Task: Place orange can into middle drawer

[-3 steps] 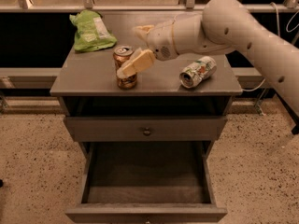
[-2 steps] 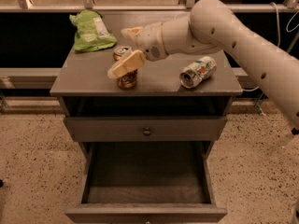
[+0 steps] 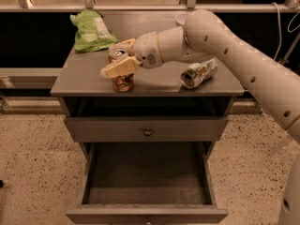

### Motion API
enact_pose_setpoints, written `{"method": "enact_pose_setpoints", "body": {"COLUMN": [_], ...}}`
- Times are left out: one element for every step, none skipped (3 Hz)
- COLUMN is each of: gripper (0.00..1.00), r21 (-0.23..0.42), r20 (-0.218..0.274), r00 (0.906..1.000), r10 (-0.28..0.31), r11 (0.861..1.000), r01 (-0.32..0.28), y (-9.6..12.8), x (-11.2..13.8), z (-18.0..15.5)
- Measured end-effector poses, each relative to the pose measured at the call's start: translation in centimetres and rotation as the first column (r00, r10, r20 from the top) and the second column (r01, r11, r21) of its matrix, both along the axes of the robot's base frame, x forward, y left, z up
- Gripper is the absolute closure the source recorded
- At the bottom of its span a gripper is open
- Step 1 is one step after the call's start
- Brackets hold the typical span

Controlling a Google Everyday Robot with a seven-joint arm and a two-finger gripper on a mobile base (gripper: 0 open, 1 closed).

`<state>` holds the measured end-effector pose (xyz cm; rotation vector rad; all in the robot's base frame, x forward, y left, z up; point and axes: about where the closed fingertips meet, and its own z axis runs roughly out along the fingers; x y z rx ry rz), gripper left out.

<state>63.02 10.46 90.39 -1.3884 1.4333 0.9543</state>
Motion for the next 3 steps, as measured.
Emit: {"method": "enact_pose_setpoints", "body": {"gripper": [0.65, 0.89, 1.0], "r21": [0.111, 0.178, 0.154], "r20": [0.036, 0.18, 0.314], "r00": [0.9977, 0.9757, 0.9348], "r10": [0.058, 0.125, 0.166], "r11": [0.992, 0.971, 0.963], "r01": [-0.061, -0.157, -0.223], "y": [-0.2, -1.0, -2.5], "x": [-0.8, -3.7, -7.0], "z": [1.0, 4.0, 5.1]}}
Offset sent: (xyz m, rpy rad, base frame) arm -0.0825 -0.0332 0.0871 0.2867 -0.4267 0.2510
